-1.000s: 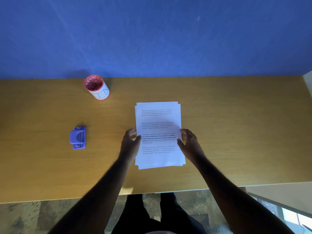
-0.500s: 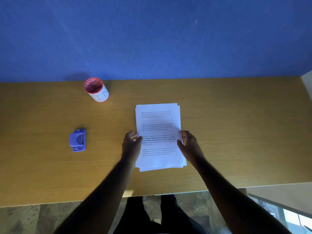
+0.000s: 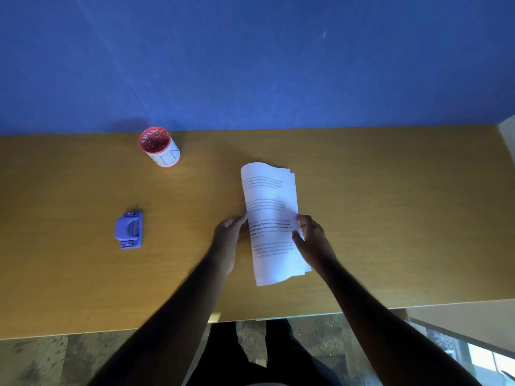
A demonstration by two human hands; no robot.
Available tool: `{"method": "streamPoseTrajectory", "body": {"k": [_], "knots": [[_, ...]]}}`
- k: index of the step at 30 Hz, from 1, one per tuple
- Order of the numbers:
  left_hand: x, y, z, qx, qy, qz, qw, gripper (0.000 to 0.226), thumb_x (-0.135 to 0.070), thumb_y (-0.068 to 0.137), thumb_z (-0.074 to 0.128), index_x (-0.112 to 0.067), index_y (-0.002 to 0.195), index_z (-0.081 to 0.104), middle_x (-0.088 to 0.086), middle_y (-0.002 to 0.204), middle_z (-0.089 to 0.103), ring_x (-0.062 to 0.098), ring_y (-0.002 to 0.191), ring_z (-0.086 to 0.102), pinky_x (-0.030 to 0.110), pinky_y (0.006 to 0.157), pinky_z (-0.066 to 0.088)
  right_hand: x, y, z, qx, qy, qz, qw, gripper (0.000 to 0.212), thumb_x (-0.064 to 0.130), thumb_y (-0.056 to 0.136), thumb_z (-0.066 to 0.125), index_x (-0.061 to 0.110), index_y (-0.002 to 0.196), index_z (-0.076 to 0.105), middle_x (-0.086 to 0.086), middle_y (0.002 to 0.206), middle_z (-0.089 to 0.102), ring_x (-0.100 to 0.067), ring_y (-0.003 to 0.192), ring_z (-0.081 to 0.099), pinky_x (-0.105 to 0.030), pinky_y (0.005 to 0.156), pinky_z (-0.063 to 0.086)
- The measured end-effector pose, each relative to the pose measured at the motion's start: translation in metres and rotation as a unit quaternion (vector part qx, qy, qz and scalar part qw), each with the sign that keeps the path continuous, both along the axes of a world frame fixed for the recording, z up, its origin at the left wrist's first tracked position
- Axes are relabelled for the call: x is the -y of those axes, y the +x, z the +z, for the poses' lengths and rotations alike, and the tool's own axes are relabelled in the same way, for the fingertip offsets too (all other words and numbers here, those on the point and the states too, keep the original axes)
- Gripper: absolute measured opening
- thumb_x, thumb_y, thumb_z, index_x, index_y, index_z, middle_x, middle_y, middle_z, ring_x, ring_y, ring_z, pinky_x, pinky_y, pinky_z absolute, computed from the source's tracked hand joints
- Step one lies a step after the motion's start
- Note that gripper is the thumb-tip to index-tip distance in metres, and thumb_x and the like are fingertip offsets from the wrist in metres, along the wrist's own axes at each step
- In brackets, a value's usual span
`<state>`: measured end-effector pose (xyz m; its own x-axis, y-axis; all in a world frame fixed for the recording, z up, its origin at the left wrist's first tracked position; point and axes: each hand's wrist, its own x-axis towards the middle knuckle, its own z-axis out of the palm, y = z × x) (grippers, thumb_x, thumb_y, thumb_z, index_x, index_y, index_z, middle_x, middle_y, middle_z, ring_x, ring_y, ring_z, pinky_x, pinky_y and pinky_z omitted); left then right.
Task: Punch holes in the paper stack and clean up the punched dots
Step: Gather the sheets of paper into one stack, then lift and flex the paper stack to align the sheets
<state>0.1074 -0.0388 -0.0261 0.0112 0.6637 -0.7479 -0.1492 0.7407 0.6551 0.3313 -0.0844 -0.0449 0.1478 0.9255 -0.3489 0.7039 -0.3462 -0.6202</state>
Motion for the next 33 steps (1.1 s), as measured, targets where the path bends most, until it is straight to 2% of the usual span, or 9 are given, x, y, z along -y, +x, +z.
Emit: {"method": "streamPoseTrajectory", "body": {"k": [2, 5, 8, 12, 15, 19, 26, 31, 33], "knots": [[-0.001, 0.003, 0.008, -0.001, -0.013, 0.018, 1.000, 0.027, -0.036, 0.092, 0.076, -0.021, 0.114, 0.073, -0.006, 0.106, 0.080, 0.019, 0.105, 0.072, 0.037, 0.093, 0.048, 0.000, 0.001, -0.001, -0.001, 0.002, 0.001, 1.000, 0.042, 0.019, 0.099, 0.058, 0.015, 0.140, 0.050, -0.006, 0.136, 0.061, -0.026, 0.127, 0.054, -0.030, 0.094, 0.044], [-0.004, 0.004, 0.010, -0.035, 0.008, 0.053, 0.998, 0.064, -0.040, 0.070, 0.088, -0.009, 0.123, 0.069, 0.010, 0.111, 0.080, 0.027, 0.097, 0.075, 0.040, 0.082, 0.060, 0.001, 0.001, -0.002, 0.000, 0.005, 0.005, 1.000, 0.043, 0.018, 0.099, 0.058, 0.014, 0.140, 0.049, -0.007, 0.135, 0.062, -0.027, 0.127, 0.054, -0.033, 0.097, 0.045], [-0.005, -0.003, 0.012, -0.080, 0.038, 0.036, 0.995, 0.039, -0.027, 0.078, 0.086, -0.008, 0.110, 0.074, 0.010, 0.103, 0.082, 0.035, 0.095, 0.079, 0.049, 0.084, 0.065, 0.003, 0.000, -0.001, 0.004, 0.006, 0.011, 1.000, 0.043, 0.017, 0.099, 0.056, 0.015, 0.141, 0.048, -0.006, 0.138, 0.060, -0.026, 0.130, 0.051, -0.034, 0.098, 0.045], [-0.006, -0.009, 0.014, -0.113, 0.080, -0.029, 0.990, 0.012, -0.016, 0.091, 0.078, -0.011, 0.101, 0.079, 0.006, 0.097, 0.082, 0.026, 0.090, 0.079, 0.034, 0.073, 0.062, 0.002, 0.000, -0.001, 0.002, 0.002, 0.019, 1.000, 0.046, 0.016, 0.098, 0.055, 0.012, 0.143, 0.047, -0.006, 0.144, 0.057, -0.028, 0.133, 0.050, -0.038, 0.103, 0.046], [-0.006, -0.010, 0.016, -0.133, 0.091, -0.071, 0.984, 0.011, -0.014, 0.093, 0.074, -0.008, 0.101, 0.078, 0.005, 0.096, 0.082, 0.024, 0.088, 0.078, 0.026, 0.064, 0.057, 0.003, 0.000, -0.002, -0.005, 0.001, 0.021, 1.000, 0.047, 0.014, 0.097, 0.055, 0.011, 0.143, 0.047, -0.005, 0.144, 0.057, -0.028, 0.134, 0.050, -0.039, 0.105, 0.047], [-0.005, -0.010, 0.013, -0.157, 0.084, -0.083, 0.981, 0.012, -0.020, 0.095, 0.065, -0.013, 0.103, 0.069, 0.006, 0.103, 0.078, 0.032, 0.099, 0.075, 0.048, 0.081, 0.062, 0.003, 0.002, -0.002, -0.008, -0.005, 0.031, 0.999, 0.047, 0.015, 0.098, 0.055, 0.011, 0.144, 0.046, -0.004, 0.146, 0.056, -0.027, 0.136, 0.049, -0.040, 0.107, 0.046], [-0.004, -0.019, 0.011, -0.113, 0.086, -0.063, 0.988, 0.025, -0.020, 0.087, 0.062, -0.013, 0.110, 0.069, 0.009, 0.110, 0.078, 0.035, 0.106, 0.074, 0.049, 0.089, 0.060, 0.003, 0.001, -0.003, -0.032, 0.003, -0.023, 0.999, 0.040, 0.026, 0.098, 0.062, 0.013, 0.135, 0.053, -0.003, 0.136, 0.060, -0.023, 0.126, 0.055, -0.039, 0.100, 0.049], [-0.002, -0.032, 0.018, -0.046, 0.049, -0.047, 0.997, 0.025, -0.009, 0.096, 0.063, -0.005, 0.118, 0.074, 0.013, 0.116, 0.079, 0.037, 0.108, 0.075, 0.053, 0.096, 0.058, 0.002, -0.006, 0.003, -0.149, -0.040, -0.142, 0.978, 0.035, 0.041, 0.097, 0.067, 0.015, 0.120, 0.061, 0.002, 0.113, 0.070, -0.021, 0.101, 0.068, -0.035, 0.083, 0.052], [0.002, -0.038, 0.014, -0.047, 0.035, -0.051, 0.997, 0.025, -0.007, 0.097, 0.062, -0.004, 0.119, 0.074, 0.014, 0.116, 0.079, 0.038, 0.109, 0.075, 0.051, 0.095, 0.058, 0.004, -0.009, 0.002, -0.245, -0.090, -0.178, 0.949, 0.041, 0.048, 0.093, 0.070, 0.012, 0.112, 0.068, -0.003, 0.107, 0.076, -0.029, 0.098, 0.073, -0.041, 0.082, 0.057]]}}
